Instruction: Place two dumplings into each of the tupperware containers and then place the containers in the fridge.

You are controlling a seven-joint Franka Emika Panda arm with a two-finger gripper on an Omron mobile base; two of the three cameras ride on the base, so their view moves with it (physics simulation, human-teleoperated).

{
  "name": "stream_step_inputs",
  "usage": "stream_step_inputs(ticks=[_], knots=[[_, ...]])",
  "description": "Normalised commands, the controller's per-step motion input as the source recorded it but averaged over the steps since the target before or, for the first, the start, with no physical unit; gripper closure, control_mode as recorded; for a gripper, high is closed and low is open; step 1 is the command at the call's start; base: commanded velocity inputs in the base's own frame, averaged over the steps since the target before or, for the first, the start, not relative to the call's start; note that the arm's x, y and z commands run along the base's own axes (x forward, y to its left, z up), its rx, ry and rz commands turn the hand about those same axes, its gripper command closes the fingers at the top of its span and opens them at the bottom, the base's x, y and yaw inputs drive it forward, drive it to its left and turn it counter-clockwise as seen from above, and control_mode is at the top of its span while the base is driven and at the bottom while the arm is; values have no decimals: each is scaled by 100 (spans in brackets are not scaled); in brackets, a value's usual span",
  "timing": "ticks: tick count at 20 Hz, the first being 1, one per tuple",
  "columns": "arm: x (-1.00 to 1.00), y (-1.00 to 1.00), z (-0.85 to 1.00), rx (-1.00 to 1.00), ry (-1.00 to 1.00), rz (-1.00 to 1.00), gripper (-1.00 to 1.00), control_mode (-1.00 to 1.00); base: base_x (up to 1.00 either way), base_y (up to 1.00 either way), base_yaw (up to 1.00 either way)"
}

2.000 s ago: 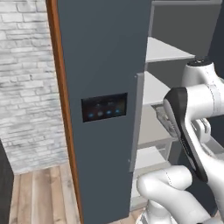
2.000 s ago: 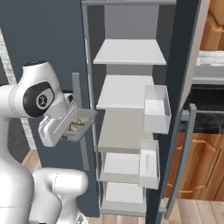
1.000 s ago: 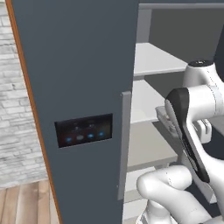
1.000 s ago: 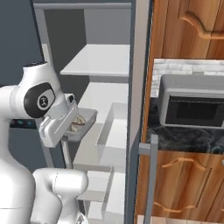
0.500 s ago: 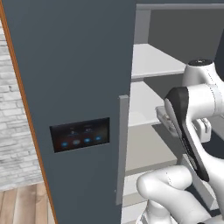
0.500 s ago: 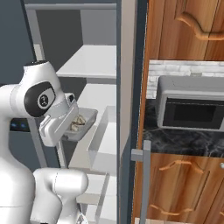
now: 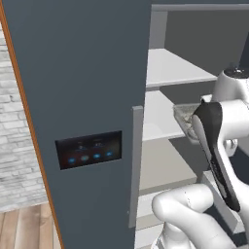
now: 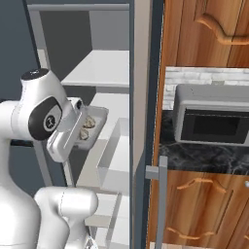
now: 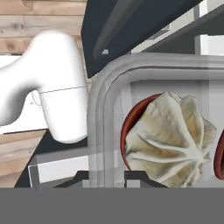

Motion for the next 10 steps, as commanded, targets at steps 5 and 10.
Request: stream_step_inputs(ticks=[5, 10], knots=[[20, 1, 44, 7, -35, 7, 100, -100, 0, 0, 0], [64, 16, 70, 2, -7, 11, 100, -100, 0, 0, 0]])
